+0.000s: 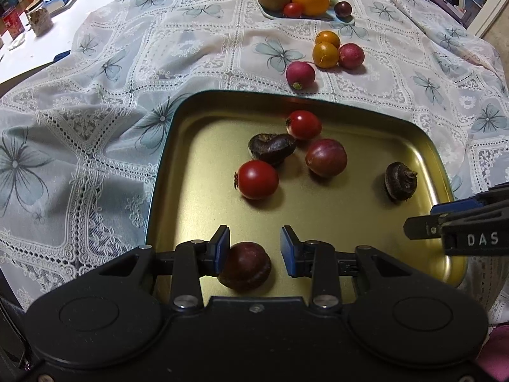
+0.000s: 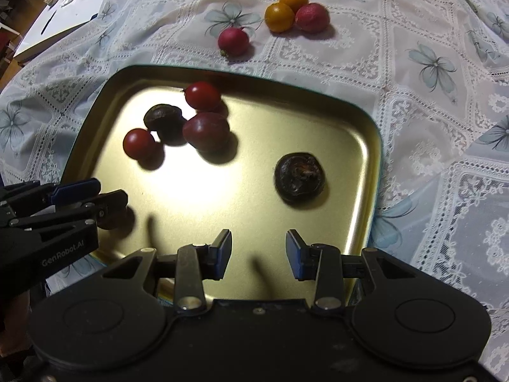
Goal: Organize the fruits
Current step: 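Reach back to the cluster and grasp a red radish with each tool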
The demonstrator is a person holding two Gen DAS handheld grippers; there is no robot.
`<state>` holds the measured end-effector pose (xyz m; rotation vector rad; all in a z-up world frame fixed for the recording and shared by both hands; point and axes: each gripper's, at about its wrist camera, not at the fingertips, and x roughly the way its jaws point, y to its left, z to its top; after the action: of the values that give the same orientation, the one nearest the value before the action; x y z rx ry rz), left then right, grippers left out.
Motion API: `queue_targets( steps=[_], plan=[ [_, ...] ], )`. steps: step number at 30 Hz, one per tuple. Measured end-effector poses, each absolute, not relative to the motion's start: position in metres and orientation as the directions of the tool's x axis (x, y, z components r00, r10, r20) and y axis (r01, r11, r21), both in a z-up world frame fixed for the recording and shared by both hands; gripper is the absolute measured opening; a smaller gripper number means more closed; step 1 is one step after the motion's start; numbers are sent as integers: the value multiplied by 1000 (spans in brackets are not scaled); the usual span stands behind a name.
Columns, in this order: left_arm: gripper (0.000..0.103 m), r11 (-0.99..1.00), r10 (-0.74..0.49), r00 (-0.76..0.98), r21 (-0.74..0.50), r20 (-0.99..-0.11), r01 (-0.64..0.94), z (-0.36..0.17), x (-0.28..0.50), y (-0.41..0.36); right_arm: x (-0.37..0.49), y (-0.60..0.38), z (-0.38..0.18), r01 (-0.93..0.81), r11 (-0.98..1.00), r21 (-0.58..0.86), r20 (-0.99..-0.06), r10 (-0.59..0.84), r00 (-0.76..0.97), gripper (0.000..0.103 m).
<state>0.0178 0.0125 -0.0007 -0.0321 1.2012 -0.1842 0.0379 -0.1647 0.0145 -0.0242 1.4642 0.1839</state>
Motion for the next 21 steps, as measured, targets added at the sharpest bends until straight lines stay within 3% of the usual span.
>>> queue_targets(
  steps=[21],
  plan=[
    [44, 976, -164, 418, -87, -893, 197, 21, 103, -33, 102, -213, 22, 51, 996, 72, -984, 62, 164, 40]
  ],
)
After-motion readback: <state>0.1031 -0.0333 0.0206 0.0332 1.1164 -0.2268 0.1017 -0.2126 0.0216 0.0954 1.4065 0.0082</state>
